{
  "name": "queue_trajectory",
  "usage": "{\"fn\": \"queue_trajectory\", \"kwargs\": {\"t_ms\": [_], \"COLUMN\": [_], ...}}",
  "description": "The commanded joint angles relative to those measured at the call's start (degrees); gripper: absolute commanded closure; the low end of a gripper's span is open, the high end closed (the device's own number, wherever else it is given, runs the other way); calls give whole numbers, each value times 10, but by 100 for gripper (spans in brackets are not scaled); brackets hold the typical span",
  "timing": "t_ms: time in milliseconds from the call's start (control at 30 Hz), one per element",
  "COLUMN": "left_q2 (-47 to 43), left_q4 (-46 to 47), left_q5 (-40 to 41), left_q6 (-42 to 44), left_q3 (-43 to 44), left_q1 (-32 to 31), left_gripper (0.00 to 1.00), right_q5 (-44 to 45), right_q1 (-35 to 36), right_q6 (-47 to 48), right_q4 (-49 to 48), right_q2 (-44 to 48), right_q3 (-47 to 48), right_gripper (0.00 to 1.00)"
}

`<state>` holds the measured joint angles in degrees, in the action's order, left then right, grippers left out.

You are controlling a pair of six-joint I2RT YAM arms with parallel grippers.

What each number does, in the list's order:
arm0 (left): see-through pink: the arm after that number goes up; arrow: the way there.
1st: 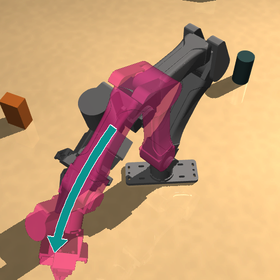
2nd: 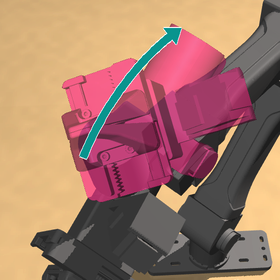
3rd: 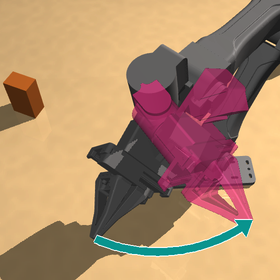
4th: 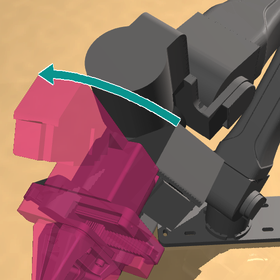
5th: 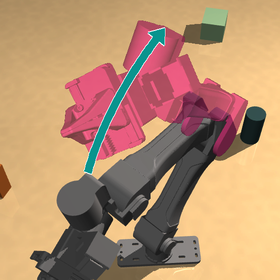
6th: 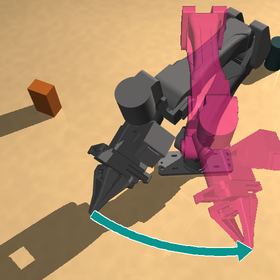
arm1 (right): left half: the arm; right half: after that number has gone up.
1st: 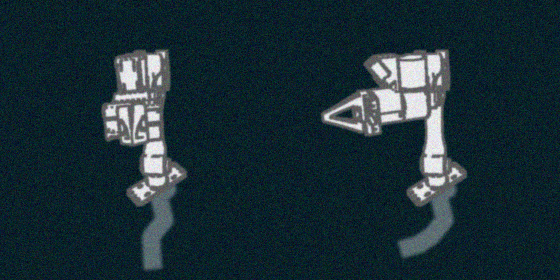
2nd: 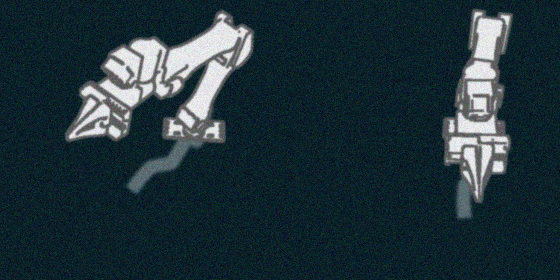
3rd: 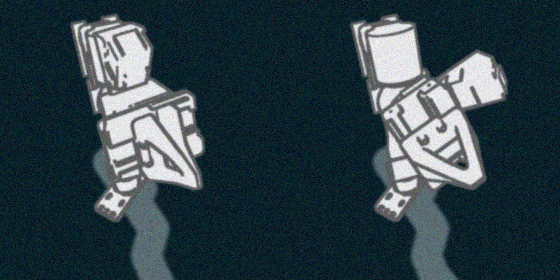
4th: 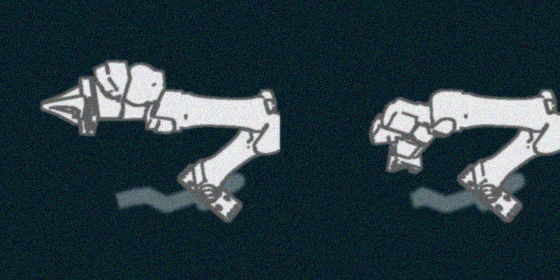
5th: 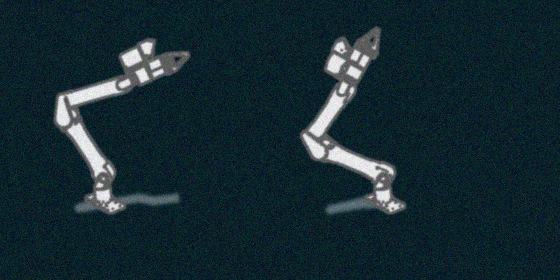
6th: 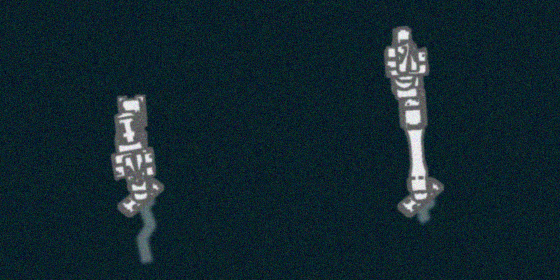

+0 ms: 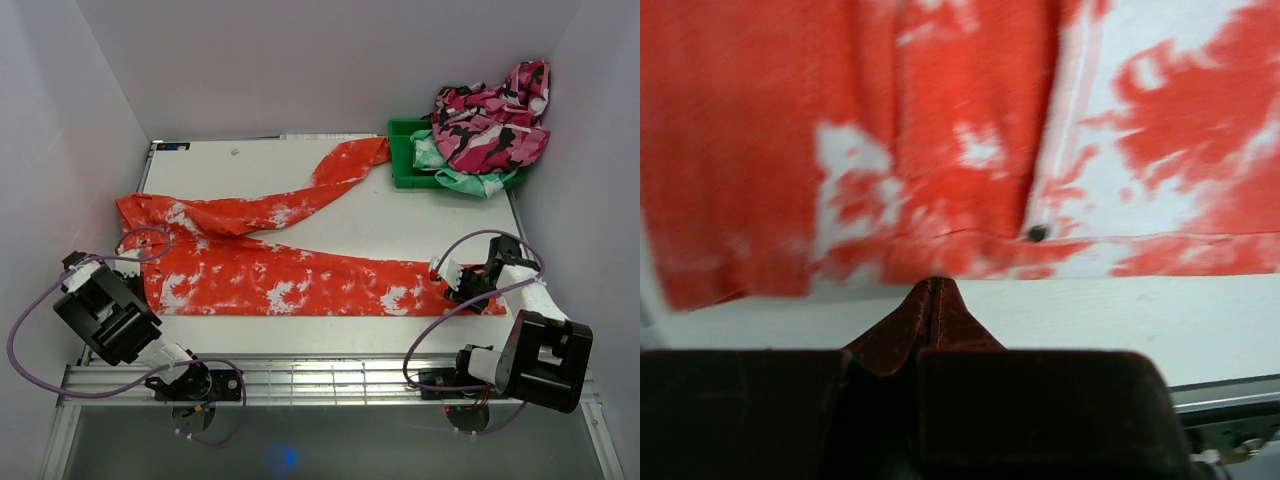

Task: Fold and stack the trousers
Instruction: Flatten the trousers out

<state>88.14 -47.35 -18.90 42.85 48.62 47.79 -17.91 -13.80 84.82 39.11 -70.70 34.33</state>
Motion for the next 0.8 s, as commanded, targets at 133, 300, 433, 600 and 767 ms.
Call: {"fn": "queue_trajectory", "kwargs": {"t_ms": [133,300,433,600,767], "left_q2": [25,-30,-78,4,160], "left_q4": [-98,-180,-62,117,179], "left_q5": [-16,-154,-157,-124,-102], "left_q6": [80,66,-87,-228,-272], "left_q3": [168,259,280,325,416], "left_q1": [20,-72,-272,-447,-564], "left_gripper": [69,40,29,25,28], "right_q5": [-12,-124,-212,-227,-217], "right_q1": [-2,-3,-2,-3,-3], "right_q6": [73,-4,-123,-194,-213], "right_q4": [190,226,215,191,184], "right_q2": [80,44,-21,-67,-67], "right_q3": [-3,153,299,379,386], "right_gripper": [45,22,6,2,2]}}
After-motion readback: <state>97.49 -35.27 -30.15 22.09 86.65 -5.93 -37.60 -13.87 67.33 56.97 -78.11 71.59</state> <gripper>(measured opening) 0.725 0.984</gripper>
